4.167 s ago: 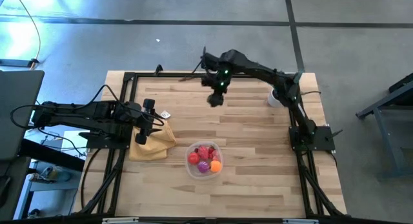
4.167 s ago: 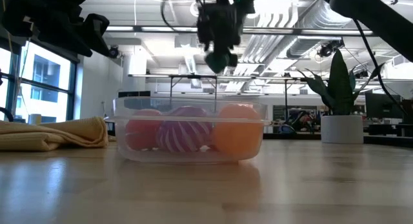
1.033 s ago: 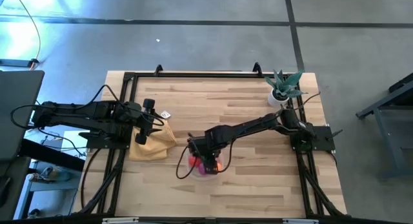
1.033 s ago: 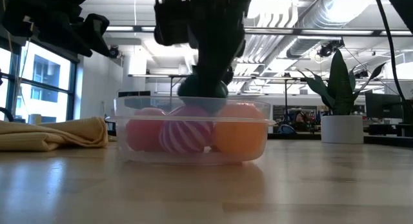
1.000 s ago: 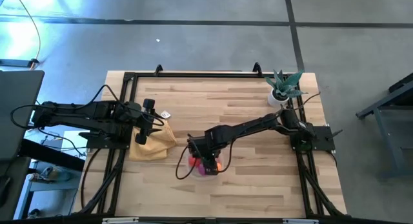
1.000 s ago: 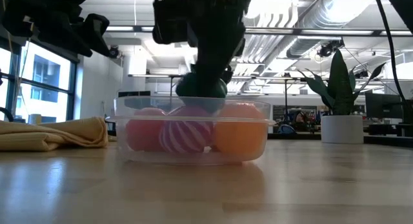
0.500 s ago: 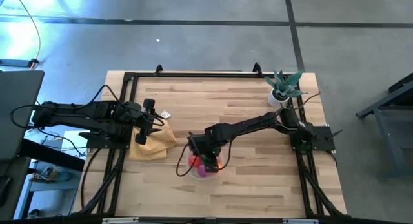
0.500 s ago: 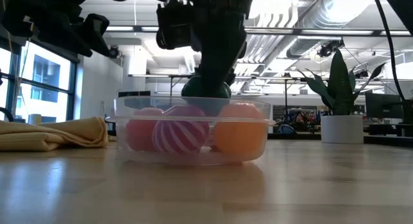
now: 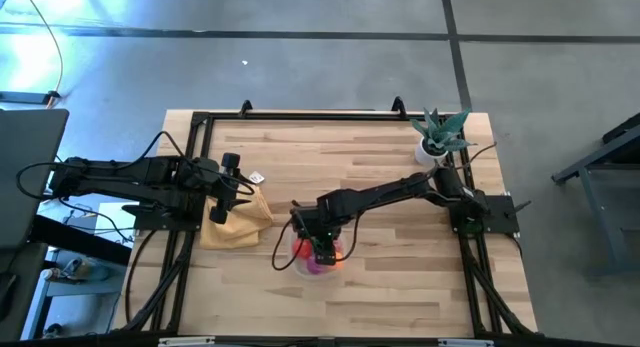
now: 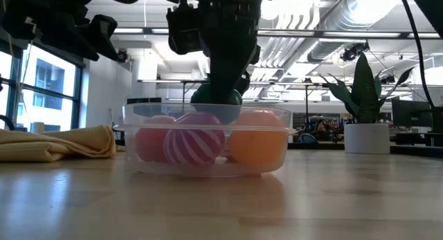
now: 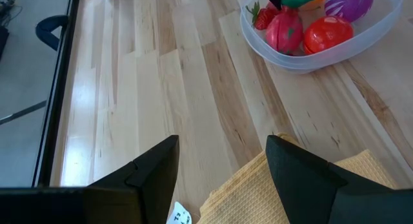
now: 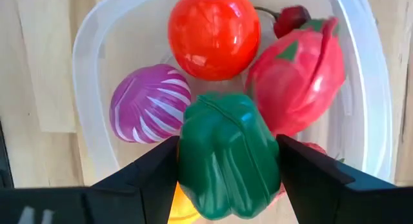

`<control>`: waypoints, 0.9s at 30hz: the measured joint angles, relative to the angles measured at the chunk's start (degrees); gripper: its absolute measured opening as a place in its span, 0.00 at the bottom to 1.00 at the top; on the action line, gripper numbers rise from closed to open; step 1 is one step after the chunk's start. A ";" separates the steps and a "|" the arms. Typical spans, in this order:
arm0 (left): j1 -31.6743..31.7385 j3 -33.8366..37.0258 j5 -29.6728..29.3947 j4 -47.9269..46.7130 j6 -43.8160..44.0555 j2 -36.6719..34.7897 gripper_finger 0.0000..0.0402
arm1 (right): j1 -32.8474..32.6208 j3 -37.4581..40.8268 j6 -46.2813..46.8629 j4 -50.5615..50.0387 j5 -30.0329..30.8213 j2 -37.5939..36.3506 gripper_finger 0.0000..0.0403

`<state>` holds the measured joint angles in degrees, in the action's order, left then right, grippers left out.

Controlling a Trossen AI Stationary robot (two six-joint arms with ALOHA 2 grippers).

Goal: Pick and placing Produce into tupperware
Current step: Put the green bell pepper into the transparent bin

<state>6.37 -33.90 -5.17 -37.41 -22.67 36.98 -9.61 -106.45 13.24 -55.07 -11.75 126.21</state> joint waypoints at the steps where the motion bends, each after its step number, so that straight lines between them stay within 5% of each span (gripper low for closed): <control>1: 0.00 -0.01 0.00 0.00 0.00 0.01 0.55 | 0.00 0.00 0.12 0.00 0.02 0.00 0.57; 27: 0.00 -0.01 0.00 0.00 0.00 0.01 0.55 | -0.07 0.00 0.89 -1.49 1.60 0.00 0.57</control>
<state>6.37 -33.91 -5.17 -37.41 -22.68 36.99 -9.67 -106.45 14.13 -56.56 -10.15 126.21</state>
